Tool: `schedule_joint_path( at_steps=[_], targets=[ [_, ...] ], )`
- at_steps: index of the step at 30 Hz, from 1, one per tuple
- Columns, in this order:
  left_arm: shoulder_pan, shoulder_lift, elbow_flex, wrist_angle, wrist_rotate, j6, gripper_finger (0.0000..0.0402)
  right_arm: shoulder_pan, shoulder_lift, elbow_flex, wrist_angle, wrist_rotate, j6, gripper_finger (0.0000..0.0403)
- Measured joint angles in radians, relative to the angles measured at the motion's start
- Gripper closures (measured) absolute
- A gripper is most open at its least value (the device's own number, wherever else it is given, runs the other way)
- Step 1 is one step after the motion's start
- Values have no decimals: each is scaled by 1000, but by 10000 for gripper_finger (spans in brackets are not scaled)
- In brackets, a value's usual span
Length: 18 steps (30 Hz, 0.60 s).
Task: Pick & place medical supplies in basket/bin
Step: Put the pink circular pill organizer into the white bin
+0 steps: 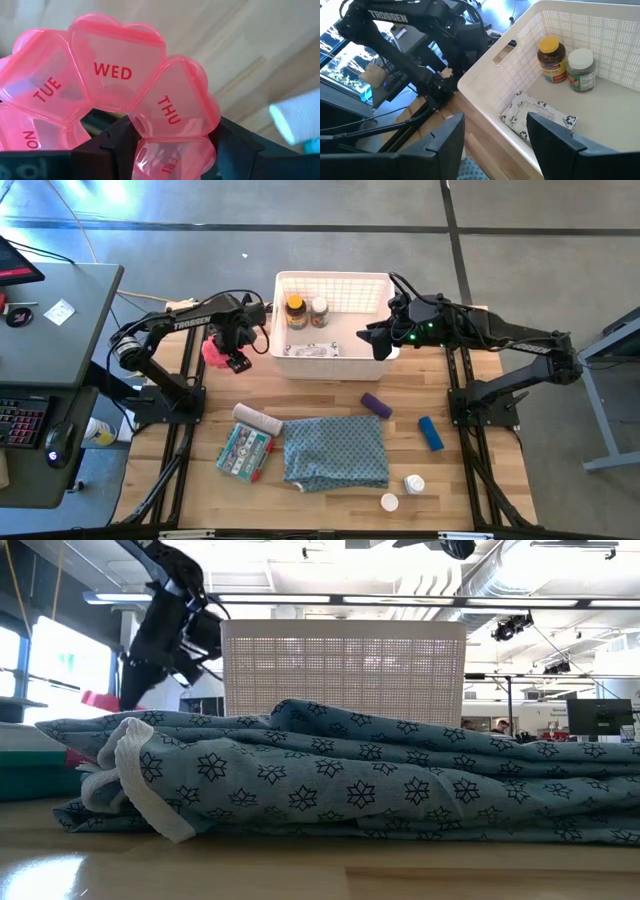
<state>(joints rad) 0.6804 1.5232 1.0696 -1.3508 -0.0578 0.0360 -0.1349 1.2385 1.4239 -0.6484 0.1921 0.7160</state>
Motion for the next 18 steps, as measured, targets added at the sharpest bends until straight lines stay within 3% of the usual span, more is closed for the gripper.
schedule_joint_path(
  at_steps=[4, 8, 18],
  targets=[
    [0, -32, 57, -100, -35, 8, 139, 0, 0, 0, -1, 0, -8, 199],
    [0, -79, 122, -170, -41, 4, 156, 0, 0, 0, -1, 1, -27, 199],
    [0, -192, 334, -221, -118, -48, 143, -3, 0, 0, 0, 50, -70, 199]
  ],
)
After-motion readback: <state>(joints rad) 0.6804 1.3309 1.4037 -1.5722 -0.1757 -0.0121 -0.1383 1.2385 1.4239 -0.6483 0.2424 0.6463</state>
